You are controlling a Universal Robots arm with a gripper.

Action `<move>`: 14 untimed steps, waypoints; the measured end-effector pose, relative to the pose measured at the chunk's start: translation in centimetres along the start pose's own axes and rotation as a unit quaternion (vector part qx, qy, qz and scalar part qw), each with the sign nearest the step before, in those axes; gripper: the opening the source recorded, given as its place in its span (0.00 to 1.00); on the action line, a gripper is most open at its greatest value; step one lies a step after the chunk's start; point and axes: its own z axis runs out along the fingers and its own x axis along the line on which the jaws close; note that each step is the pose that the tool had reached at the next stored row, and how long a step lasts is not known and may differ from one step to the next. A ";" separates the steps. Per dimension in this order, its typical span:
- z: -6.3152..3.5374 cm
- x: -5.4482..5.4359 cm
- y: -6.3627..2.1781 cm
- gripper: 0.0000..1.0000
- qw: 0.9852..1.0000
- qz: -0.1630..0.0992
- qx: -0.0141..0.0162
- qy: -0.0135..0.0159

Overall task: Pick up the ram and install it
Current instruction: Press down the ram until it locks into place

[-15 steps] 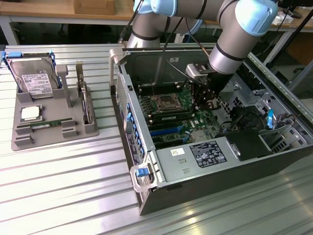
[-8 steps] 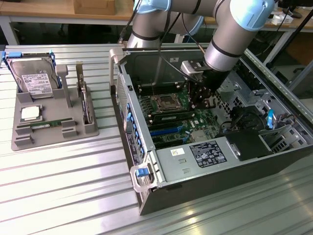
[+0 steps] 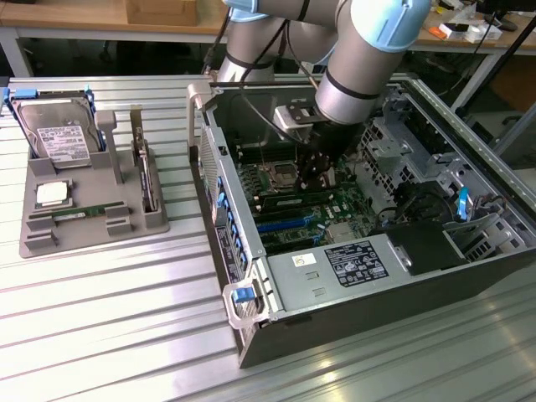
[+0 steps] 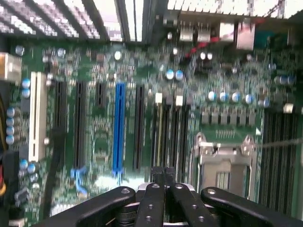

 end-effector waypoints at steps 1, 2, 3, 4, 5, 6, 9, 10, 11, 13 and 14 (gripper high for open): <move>0.02 0.0 0.49 0.10 1.000 0.000 0.000 0.000; 0.06 0.0 1.17 0.10 1.000 0.000 0.000 0.000; 0.12 -0.1 2.06 0.10 1.000 0.000 0.000 0.000; 0.16 -0.1 2.75 0.10 1.000 0.000 0.000 0.000; 0.24 -0.1 3.61 0.10 1.000 0.000 0.000 0.000; 0.28 -0.1 3.73 0.10 1.000 0.000 0.000 0.000; 0.56 0.0 3.85 0.10 1.000 0.000 0.000 0.000; 0.65 0.0 3.85 0.10 1.000 0.000 0.000 0.000; 0.72 0.0 3.85 0.10 1.000 0.000 0.000 0.000; 0.99 0.0 3.84 0.10 1.000 0.000 0.000 0.000; 1.12 0.0 3.83 0.10 1.000 0.000 0.000 0.000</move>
